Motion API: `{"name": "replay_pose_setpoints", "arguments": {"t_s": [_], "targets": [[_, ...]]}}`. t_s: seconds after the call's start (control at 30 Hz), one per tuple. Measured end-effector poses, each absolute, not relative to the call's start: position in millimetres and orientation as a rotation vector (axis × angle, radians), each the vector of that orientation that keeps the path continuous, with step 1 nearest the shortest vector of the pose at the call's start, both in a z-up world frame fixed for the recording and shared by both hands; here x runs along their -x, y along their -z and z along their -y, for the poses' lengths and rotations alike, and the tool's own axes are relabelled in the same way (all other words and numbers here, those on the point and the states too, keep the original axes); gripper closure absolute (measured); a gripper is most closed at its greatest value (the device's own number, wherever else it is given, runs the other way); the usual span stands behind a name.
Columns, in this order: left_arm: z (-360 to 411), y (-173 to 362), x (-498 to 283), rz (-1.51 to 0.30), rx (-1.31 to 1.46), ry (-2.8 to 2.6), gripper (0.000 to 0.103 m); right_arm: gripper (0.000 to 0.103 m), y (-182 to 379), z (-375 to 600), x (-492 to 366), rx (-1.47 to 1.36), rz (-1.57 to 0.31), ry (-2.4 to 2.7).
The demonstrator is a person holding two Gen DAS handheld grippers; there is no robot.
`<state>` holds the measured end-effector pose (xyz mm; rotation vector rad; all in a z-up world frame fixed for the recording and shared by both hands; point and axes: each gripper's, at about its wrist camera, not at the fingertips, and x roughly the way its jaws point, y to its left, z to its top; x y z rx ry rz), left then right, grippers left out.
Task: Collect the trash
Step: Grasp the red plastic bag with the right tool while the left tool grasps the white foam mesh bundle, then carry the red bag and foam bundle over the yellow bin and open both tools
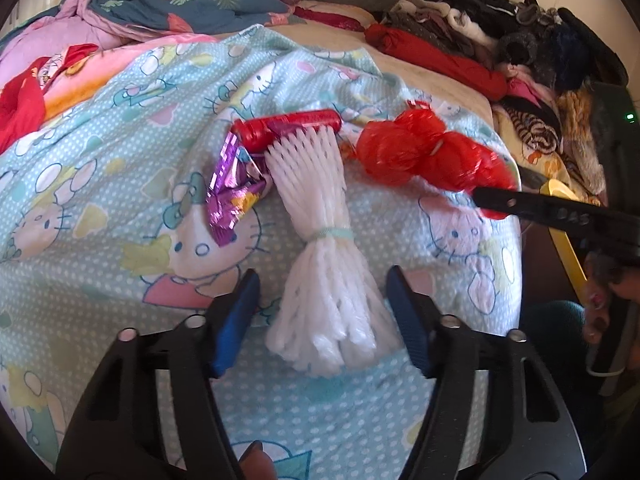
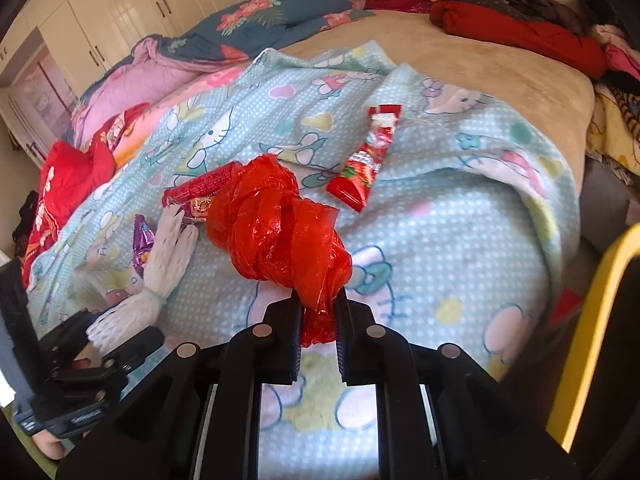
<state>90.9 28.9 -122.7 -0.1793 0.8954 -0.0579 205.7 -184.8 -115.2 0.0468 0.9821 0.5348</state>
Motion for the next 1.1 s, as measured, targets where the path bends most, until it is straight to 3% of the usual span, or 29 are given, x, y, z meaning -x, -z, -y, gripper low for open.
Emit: {"name": "replay_pose_setpoints", "arguments": {"t_s": [0.07, 0.13, 1.1], "targets": [[-24.7, 122.6, -89.7, -0.901, 0.167, 0.063, 0.064, 0.090, 112.1, 193.7, -199.6, -0.067, -0.974, -0.530], [-20.0, 121.7, -89.0, -0.903, 0.155, 0.080, 0.081, 0.090, 109.6, 200.4, -193.7, -0.073, -0.969, -0.529], [53.7, 68.7, -70.8, -0.793, 0.060, 0.252, 0.084, 0.090, 63.4, 274.4, -159.8, -0.157, -0.812, -0.481]]}}
